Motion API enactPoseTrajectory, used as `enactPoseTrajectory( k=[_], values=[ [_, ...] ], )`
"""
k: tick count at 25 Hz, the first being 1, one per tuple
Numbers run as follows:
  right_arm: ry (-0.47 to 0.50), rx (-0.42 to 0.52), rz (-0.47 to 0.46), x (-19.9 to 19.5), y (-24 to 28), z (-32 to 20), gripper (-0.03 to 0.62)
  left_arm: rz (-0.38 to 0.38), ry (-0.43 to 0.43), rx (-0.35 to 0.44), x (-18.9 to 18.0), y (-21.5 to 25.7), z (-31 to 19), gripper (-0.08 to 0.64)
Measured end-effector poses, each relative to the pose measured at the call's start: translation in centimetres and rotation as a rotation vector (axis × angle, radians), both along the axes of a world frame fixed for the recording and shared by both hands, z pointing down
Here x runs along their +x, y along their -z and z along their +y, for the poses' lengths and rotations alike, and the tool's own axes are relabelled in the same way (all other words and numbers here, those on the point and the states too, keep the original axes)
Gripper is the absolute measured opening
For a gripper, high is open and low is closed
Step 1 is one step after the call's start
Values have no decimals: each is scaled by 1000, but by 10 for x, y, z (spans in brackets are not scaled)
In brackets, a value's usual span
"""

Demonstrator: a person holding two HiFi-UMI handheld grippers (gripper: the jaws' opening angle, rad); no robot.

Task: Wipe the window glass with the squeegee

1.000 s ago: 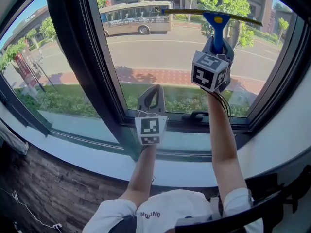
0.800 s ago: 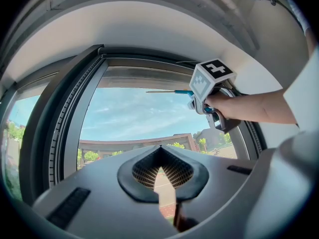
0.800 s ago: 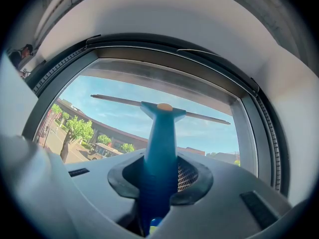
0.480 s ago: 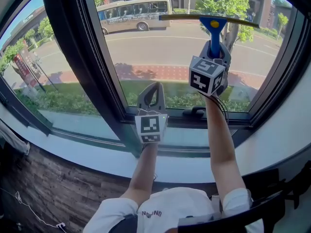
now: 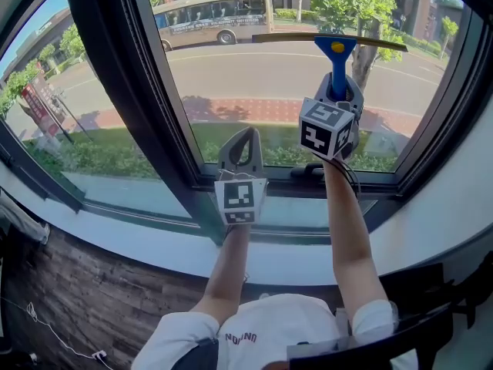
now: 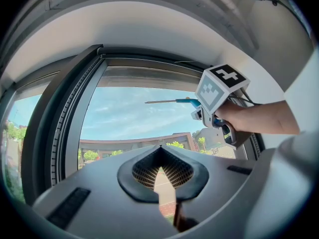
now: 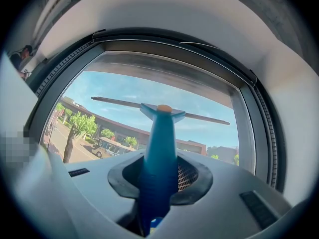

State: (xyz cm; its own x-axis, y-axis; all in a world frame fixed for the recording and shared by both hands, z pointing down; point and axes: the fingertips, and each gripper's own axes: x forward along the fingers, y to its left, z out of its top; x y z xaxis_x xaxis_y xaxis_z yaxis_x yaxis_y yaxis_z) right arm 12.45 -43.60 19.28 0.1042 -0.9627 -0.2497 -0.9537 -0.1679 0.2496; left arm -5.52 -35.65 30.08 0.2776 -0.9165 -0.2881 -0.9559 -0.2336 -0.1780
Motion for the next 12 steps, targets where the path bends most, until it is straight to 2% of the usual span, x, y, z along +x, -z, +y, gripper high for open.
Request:
enactPoseTrajectory(
  k=[12],
  values=[
    [-11, -72, -13, 1, -47, 5, 104, -4, -15, -8, 5, -8, 7, 3]
  ],
)
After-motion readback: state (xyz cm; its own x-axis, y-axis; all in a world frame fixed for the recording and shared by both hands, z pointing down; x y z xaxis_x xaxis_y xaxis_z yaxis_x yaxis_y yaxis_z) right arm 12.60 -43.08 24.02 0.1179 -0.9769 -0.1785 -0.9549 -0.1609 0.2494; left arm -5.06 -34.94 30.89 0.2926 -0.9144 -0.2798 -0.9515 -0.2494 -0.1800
